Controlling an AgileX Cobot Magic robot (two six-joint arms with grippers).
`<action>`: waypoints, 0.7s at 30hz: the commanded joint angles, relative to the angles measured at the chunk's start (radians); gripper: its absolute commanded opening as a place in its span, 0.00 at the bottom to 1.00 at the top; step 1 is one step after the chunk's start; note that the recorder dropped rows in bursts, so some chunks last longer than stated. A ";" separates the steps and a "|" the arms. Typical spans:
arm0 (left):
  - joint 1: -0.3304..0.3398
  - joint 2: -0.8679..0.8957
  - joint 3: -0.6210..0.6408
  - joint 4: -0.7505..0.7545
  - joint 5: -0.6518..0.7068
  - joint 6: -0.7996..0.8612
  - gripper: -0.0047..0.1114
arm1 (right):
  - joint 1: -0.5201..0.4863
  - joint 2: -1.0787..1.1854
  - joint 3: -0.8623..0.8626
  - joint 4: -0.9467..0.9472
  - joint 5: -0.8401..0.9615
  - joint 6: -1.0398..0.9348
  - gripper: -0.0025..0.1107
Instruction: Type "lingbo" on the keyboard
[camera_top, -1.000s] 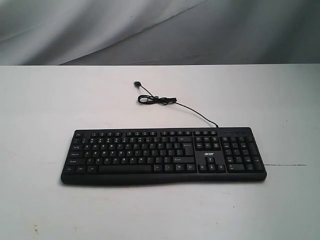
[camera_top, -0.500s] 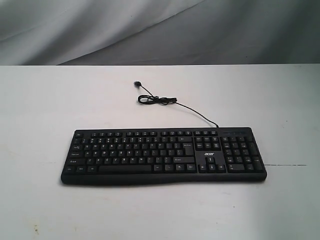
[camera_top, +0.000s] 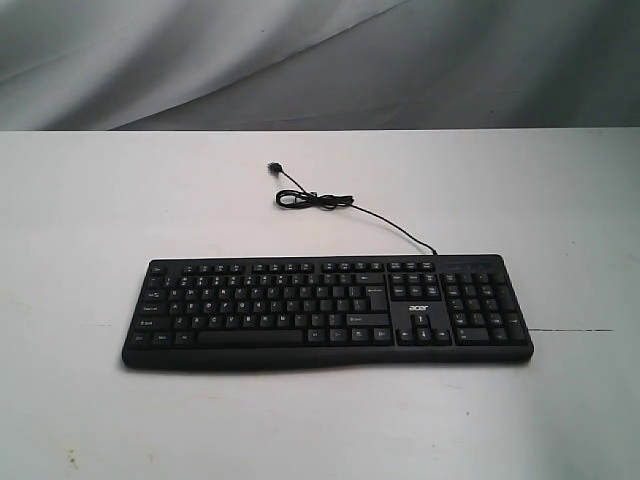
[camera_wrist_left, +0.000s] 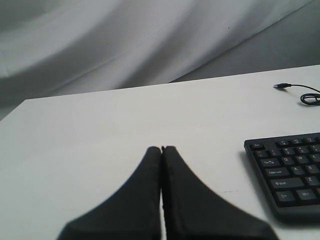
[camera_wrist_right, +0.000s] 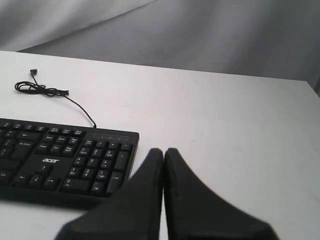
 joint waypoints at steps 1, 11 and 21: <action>-0.007 -0.004 0.005 -0.002 -0.010 -0.004 0.04 | -0.006 -0.005 0.029 0.011 -0.005 0.005 0.02; -0.007 -0.004 0.005 -0.002 -0.010 -0.004 0.04 | -0.006 -0.064 0.074 0.000 -0.004 -0.001 0.02; -0.007 -0.004 0.005 -0.002 -0.010 -0.004 0.04 | -0.008 -0.185 0.083 -0.019 0.095 -0.001 0.02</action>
